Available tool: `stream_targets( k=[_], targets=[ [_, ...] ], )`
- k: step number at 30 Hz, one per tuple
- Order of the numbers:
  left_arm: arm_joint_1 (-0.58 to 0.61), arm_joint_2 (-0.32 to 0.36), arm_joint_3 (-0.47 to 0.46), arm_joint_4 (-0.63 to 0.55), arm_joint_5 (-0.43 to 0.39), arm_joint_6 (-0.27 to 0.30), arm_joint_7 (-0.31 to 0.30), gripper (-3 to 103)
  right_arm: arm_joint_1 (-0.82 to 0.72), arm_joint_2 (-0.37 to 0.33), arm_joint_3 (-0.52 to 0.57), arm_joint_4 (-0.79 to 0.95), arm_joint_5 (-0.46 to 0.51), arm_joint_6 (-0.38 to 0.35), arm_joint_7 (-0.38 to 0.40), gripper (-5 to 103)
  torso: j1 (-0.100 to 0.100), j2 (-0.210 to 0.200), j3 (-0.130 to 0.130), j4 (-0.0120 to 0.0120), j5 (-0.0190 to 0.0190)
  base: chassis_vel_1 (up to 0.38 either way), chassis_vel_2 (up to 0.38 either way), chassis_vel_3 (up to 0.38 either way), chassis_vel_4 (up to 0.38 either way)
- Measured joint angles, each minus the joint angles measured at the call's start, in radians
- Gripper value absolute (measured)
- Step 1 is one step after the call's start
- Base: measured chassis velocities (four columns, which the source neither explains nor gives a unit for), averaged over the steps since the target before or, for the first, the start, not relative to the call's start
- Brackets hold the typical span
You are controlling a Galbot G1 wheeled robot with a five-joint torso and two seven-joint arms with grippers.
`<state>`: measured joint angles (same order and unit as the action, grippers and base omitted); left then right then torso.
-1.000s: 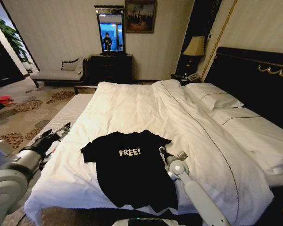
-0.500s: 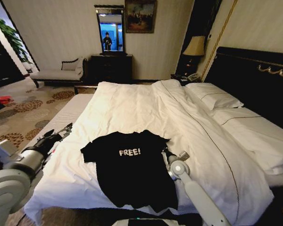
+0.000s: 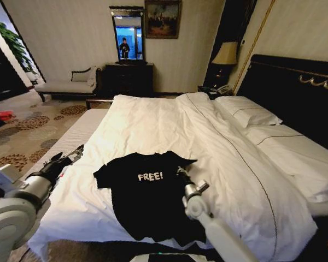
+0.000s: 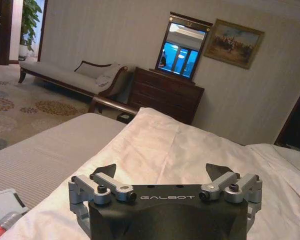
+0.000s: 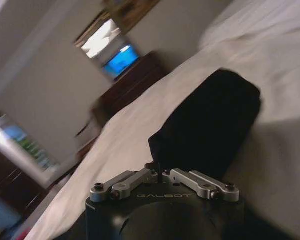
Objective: Fold the clothes on the bed.
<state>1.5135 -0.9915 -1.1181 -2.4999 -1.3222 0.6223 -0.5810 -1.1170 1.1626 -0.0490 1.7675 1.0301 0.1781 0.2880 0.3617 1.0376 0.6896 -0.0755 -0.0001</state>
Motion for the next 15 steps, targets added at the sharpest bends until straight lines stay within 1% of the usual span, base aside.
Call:
stream_targets(
  k=[1, 2, 5, 6, 9, 11, 12, 14, 15],
  targets=[
    [0.0, 0.0, 0.0, 0.0, 0.0, 0.0, 0.0, 100, 0.0, 0.0, 0.0, 0.0, 0.0, 0.0, 0.0, 0, 0.0, 0.0, 0.0, 0.0, 0.0, 0.0, 0.0, 0.0, 0.0],
    [0.004, -0.002, -0.002, 0.0, 0.001, 0.0, 0.0, 100, 0.011, -0.006, -0.046, -0.03, -0.031, 0.003, -0.038, 0, 0.0, 0.0, 0.0, 0.0, 0.0, 0.0, 0.0, 0.0, 0.0],
    [0.005, -0.006, -0.003, 0.0, 0.001, 0.0, 0.0, 100, 0.034, -0.014, -0.104, -0.093, -0.082, 0.014, -0.078, 0, 0.0, 0.0, 0.0, 0.0, 0.0, 0.0, 0.0, 0.0, 0.0],
    [0.005, -0.006, -0.003, 0.0, 0.001, 0.0, 0.0, 100, 0.034, -0.014, -0.104, -0.093, -0.082, 0.014, -0.078, 0, 0.0, 0.0, 0.0, 0.0, 0.0, 0.0, 0.0, 0.0, 0.0],
    [0.003, -0.008, 0.0, 0.0, 0.003, 0.0, -0.001, 100, 0.053, -0.019, -0.156, -0.138, -0.127, 0.016, -0.09, 0, 0.0, 0.0, 0.0, -0.0001, 0.0001, 0.0, 0.0, 0.0, 0.0],
    [0.002, -0.008, 0.0, 0.0, 0.003, 0.0, -0.001, 100, 0.053, -0.019, -0.161, -0.139, -0.136, 0.016, -0.088, 0, 0.0, 0.0, 0.0, -0.0001, 0.0001, 0.0, 0.0, 0.0, 0.0],
    [-0.001, -0.007, 0.002, 0.0, 0.003, 0.0, -0.001, 100, 0.053, -0.019, -0.165, -0.14, -0.161, 0.017, -0.077, -3, 0.0, 0.0, 0.0, -0.0001, 0.0001, 0.0, 0.0, 0.0, 0.0],
    [-0.006, -0.005, 0.004, 0.0, 0.003, 0.0, -0.001, 100, 0.045, -0.026, -0.162, -0.13, -0.19, 0.027, -0.072, 7, 0.0, 0.0, 0.0, 0.0, 0.0002, 0.0, 0.0, 0.0, 0.0],
    [-0.008, -0.005, 0.005, 0.0, 0.003, 0.0, -0.001, 100, 0.043, -0.028, -0.16, -0.125, -0.195, 0.03, -0.072, 7, 0.0, 0.0, 0.0, 0.0001, 0.0003, 0.0, 0.0, 0.0, 0.0]
  ],
)
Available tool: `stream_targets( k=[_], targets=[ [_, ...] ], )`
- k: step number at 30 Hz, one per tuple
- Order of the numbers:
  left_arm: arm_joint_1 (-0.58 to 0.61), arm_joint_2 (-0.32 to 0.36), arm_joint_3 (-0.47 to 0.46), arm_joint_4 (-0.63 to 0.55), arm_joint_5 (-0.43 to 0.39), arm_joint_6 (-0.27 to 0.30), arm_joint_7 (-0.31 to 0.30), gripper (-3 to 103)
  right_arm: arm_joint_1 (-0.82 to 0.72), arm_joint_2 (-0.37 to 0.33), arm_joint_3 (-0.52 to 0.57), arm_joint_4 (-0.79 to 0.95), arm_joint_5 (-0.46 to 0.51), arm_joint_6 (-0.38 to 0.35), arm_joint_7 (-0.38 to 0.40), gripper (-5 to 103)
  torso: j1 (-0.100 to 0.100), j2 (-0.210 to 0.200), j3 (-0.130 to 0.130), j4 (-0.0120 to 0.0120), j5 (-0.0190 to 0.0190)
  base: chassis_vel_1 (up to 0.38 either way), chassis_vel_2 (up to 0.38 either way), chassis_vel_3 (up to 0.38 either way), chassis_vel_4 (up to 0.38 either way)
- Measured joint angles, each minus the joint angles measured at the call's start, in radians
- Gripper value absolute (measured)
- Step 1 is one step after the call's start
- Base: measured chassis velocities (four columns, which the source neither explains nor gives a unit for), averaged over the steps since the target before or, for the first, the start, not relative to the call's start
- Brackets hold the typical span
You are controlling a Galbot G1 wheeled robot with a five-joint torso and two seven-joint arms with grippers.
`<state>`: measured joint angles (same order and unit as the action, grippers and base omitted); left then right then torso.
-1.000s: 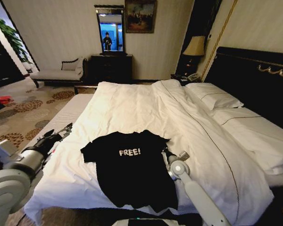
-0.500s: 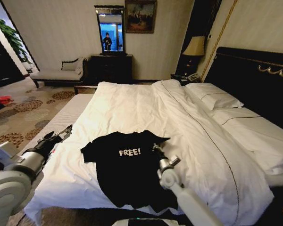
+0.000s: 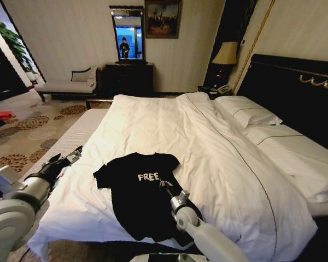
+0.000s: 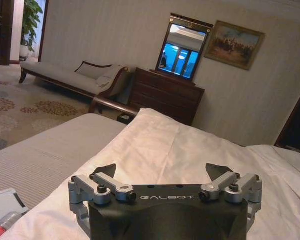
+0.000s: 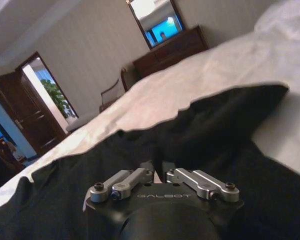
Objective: Fold the clothes on the bed.
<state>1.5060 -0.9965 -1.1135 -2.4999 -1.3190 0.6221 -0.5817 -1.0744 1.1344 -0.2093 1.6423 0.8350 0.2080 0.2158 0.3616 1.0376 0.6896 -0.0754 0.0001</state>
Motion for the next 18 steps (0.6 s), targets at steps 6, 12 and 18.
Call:
stream_targets(
  k=[6, 12, 18],
  targets=[
    [-0.012, 0.002, 0.014, 0.0, 0.006, 0.0, 0.0, 100, -0.034, -0.067, 0.066, 0.105, -0.017, 0.05, -0.045, 28, 0.0, 0.0, 0.0, -0.0004, -0.0002, 0.0, 0.0, 0.0, 0.0],
    [-0.026, 0.003, 0.037, 0.011, 0.021, -0.001, 0.001, 100, 0.037, -0.116, 0.073, 0.151, 0.014, -0.016, 0.043, 56, 0.0, 0.0, 0.0, -0.0001, -0.0003, 0.0, 0.0, 0.0, 0.0],
    [-0.029, 0.009, 0.029, 0.016, 0.021, -0.001, 0.001, 100, 0.157, -0.081, -0.029, 0.076, 0.092, -0.111, 0.183, 73, 0.0, 0.0, 0.0, -0.0002, -0.0002, 0.0, 0.0, 0.0, 0.0]
  ],
)
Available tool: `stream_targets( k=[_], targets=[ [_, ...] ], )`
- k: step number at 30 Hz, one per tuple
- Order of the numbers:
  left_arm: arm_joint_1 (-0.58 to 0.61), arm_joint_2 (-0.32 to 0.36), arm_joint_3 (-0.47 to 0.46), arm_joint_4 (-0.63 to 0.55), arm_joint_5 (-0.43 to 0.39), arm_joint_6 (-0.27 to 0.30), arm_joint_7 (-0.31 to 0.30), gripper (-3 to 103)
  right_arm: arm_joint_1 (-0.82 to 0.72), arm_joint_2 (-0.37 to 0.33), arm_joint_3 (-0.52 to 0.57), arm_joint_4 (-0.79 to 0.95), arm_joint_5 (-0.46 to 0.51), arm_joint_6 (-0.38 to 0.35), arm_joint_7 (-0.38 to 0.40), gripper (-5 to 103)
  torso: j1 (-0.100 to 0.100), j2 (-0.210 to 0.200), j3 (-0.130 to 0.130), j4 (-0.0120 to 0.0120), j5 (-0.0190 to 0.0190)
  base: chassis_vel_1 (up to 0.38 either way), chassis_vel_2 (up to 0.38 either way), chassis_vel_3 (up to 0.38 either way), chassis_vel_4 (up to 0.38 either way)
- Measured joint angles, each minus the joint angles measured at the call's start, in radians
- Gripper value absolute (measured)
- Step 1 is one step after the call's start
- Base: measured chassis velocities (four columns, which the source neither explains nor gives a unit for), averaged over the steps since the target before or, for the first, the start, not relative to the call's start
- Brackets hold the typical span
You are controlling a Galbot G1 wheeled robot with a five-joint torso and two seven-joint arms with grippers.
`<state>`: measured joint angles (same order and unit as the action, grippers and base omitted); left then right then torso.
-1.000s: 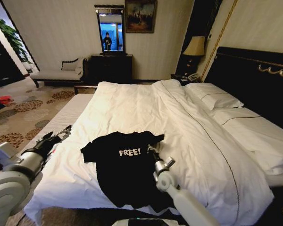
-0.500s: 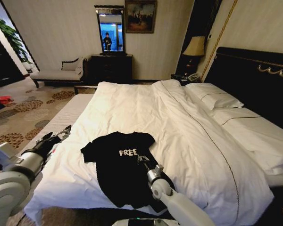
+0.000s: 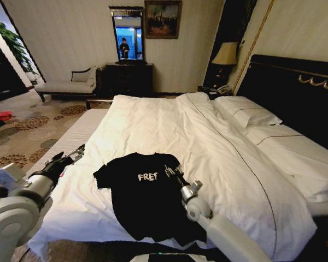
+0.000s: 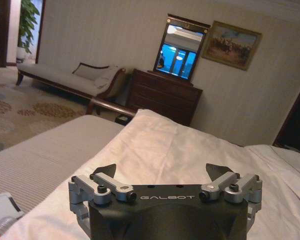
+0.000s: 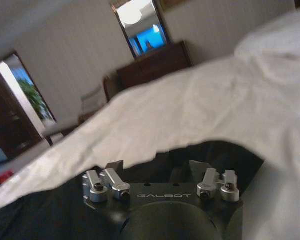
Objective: Fold the clothes on the bed.
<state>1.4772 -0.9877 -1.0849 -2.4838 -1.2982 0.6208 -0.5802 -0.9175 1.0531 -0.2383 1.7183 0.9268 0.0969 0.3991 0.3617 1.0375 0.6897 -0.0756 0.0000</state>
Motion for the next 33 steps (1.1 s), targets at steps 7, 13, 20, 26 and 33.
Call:
stream_targets(
  k=[7, 13, 20, 26, 33],
  targets=[
    [0.016, 0.002, -0.042, -0.002, -0.005, 0.0, 0.0, 100, 0.203, 0.146, -0.125, -0.107, 0.039, -0.163, 0.216, 97, 0.0, 0.0, 0.0, 0.001, -0.0001, 0.0, 0.0, 0.0, 0.0],
    [0.022, -0.01, -0.052, -0.003, -0.008, 0.0, -0.001, 100, 0.274, 0.165, -0.148, -0.165, -0.021, -0.341, 0.365, 100, 0.0, 0.0, 0.0, -0.0003, -0.0002, 0.0, 0.0, 0.0, 0.0],
    [0.018, -0.013, -0.042, 0.0, -0.005, 0.0, -0.003, 100, 0.284, 0.178, -0.157, -0.228, -0.11, -0.471, 0.445, 100, 0.0, 0.0, 0.0, 0.0001, -0.0001, 0.0, 0.0, 0.0, 0.0],
    [0.018, -0.014, -0.037, 0.002, -0.002, 0.0, -0.003, 100, 0.285, 0.193, -0.165, -0.24, -0.15, -0.504, 0.458, 100, 0.0, 0.0, 0.0, 0.0, 0.0, 0.0, 0.0, 0.0, 0.0],
    [0.022, -0.014, -0.039, -0.001, -0.001, 0.001, -0.004, 100, 0.297, 0.213, -0.208, -0.268, -0.247, -0.584, 0.505, 100, 0.0, 0.0, 0.0, 0.0001, 0.0, 0.0, 0.0, 0.0, 0.0]
  ],
)
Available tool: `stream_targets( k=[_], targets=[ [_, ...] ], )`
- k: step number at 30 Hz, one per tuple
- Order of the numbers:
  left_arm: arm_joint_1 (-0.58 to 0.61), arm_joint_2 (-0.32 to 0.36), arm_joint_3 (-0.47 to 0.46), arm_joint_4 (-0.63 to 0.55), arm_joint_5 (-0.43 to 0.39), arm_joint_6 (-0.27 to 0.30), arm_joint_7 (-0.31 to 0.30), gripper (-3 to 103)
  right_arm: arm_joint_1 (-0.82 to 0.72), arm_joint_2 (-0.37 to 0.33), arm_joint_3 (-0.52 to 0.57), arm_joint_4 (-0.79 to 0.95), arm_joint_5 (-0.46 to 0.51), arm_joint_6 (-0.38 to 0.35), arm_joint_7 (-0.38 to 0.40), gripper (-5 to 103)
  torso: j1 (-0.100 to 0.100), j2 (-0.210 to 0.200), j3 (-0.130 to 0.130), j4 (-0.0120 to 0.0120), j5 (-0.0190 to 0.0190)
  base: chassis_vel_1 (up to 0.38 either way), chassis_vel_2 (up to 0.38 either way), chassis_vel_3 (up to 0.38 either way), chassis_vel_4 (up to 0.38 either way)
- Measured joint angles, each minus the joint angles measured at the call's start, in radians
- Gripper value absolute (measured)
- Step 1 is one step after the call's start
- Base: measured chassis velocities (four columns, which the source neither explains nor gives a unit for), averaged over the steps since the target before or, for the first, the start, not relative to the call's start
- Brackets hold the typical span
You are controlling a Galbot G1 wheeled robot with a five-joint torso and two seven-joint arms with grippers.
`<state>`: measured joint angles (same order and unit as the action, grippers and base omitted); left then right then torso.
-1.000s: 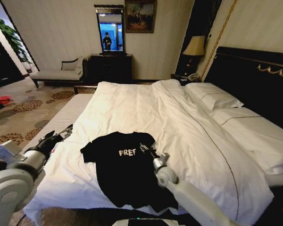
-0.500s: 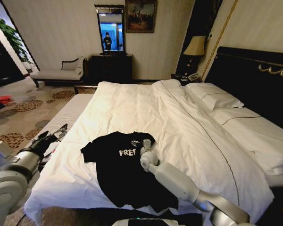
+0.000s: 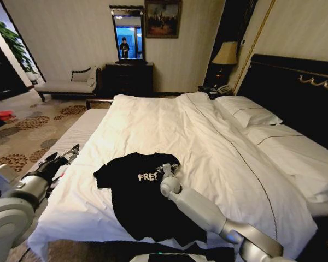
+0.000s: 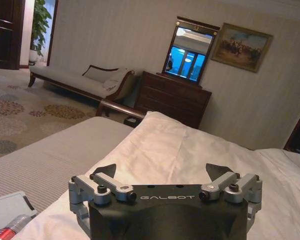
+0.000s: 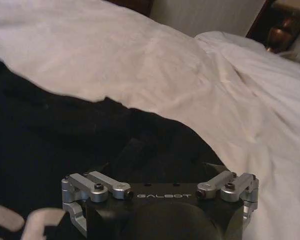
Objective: Fold the clothes on the bed.
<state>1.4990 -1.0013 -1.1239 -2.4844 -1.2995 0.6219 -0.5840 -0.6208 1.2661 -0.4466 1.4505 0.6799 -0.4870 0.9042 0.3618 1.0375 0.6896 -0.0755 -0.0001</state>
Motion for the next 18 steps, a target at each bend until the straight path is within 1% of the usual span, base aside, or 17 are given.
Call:
stream_targets(
  k=[2, 6, 7, 9, 10, 12, 13, 15, 18],
  targets=[
    [0.001, -0.003, 0.0, -0.001, 0.001, 0.001, -0.001, 100, 0.004, 0.008, -0.017, -0.014, -0.022, -0.038, 0.024, 100, 0.0, 0.0, 0.0, 0.0, 0.0001, 0.0, 0.0, 0.0, 0.0],
    [0.004, -0.005, 0.001, -0.003, 0.002, 0.001, -0.002, 100, 0.009, 0.013, -0.029, -0.028, -0.036, -0.061, 0.041, 100, 0.0, 0.0, 0.0, 0.0, 0.0001, 0.0, 0.0, 0.0, 0.0],
    [0.005, -0.005, 0.001, -0.003, 0.004, 0.001, -0.002, 100, 0.01, 0.014, -0.031, -0.03, -0.034, -0.064, 0.043, 102, 0.0, 0.0, 0.0, 0.0001, 0.0, 0.0, 0.0, 0.0, 0.0],
    [0.007, -0.006, 0.001, -0.003, 0.008, 0.001, -0.002, 100, 0.013, 0.014, -0.031, -0.03, -0.021, -0.061, 0.044, 98, 0.0, 0.0, 0.0, 0.0, 0.0, 0.0, 0.0, 0.0, 0.0],
    [0.007, -0.006, 0.001, -0.003, 0.009, 0.001, -0.002, 100, 0.014, 0.013, -0.031, -0.029, -0.011, -0.053, 0.042, 93, 0.0, 0.0, 0.0, 0.0, 0.0001, 0.0, 0.0, 0.0, 0.0],
    [0.007, -0.006, 0.001, -0.003, 0.011, 0.001, -0.002, 100, 0.015, 0.012, -0.031, -0.028, -0.004, -0.046, 0.04, 93, 0.0, 0.0, 0.0, 0.0, 0.0001, 0.0, 0.0, 0.0, 0.0],
    [0.007, -0.007, 0.004, -0.003, 0.013, 0.001, -0.002, 100, 0.017, 0.01, -0.03, -0.025, 0.003, -0.038, 0.039, 83, 0.0, 0.0, 0.0, -0.0001, 0.0001, 0.0, 0.0, 0.0, 0.0],
    [0.007, -0.007, 0.007, -0.002, 0.016, 0.001, -0.002, 100, 0.018, 0.01, -0.03, -0.023, 0.005, -0.03, 0.036, 83, 0.0, 0.0, 0.0, -0.0001, 0.0, 0.0, 0.0, 0.0, 0.0],
    [0.007, -0.01, 0.018, 0.0, 0.029, 0.001, -0.002, 100, 0.021, 0.009, -0.029, -0.022, 0.005, 0.001, 0.019, 66, 0.0, 0.0, 0.0, -0.0001, 0.0001, 0.0, 0.0, 0.0, 0.0]
  ],
)
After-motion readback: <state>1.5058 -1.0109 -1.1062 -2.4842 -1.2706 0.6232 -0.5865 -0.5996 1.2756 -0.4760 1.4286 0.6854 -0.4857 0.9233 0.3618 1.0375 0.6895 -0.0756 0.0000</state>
